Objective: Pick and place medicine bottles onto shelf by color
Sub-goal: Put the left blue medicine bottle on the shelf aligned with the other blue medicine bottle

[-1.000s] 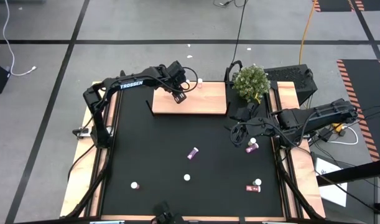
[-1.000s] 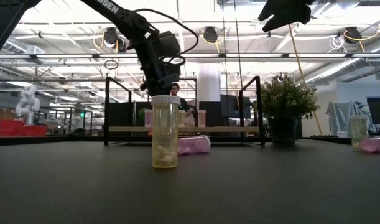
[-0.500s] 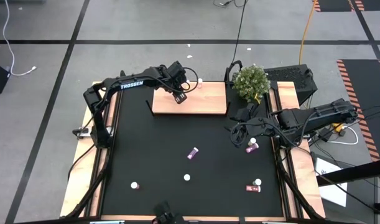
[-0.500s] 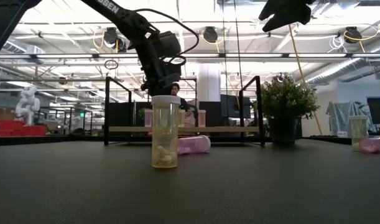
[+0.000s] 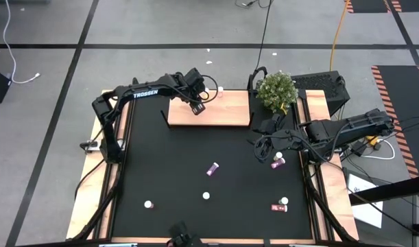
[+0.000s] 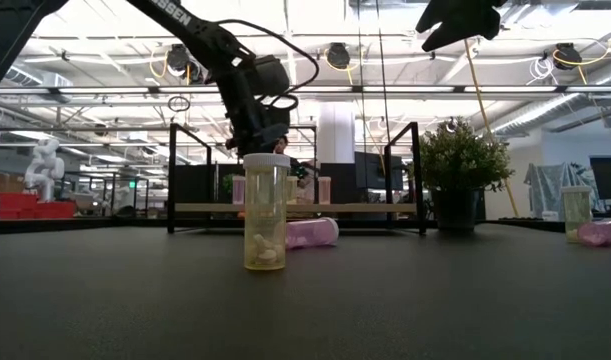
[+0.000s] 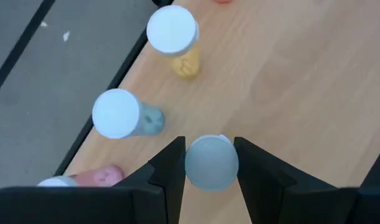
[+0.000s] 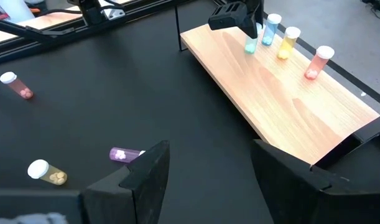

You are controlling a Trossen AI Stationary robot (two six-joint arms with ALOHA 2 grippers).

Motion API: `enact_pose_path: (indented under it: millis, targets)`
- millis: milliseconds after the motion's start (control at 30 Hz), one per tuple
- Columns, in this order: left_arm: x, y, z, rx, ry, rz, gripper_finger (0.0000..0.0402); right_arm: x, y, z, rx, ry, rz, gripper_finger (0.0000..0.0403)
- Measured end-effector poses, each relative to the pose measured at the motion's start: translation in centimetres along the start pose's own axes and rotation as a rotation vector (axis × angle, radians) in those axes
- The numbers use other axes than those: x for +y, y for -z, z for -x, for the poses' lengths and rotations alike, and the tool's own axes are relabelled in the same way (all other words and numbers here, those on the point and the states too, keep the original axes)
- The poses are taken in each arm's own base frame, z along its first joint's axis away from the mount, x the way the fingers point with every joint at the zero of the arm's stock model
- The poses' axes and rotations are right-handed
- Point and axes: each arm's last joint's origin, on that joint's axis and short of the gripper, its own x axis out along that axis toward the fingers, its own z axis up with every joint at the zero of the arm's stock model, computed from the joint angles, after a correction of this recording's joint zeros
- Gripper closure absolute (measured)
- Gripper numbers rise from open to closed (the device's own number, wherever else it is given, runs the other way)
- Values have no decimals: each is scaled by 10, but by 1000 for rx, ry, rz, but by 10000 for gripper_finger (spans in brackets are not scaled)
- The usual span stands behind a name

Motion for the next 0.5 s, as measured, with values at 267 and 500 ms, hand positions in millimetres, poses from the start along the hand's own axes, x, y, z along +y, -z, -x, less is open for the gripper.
enact_pose_path:
  millis: [267, 500]
  targets:
    - [0, 0, 0, 1, 4, 0, 268, 0, 0, 0, -1, 0, -4, 184]
    - [0, 1, 0, 11, 5, 21, 229, 0, 0, 0, 1, -3, -14, 184]
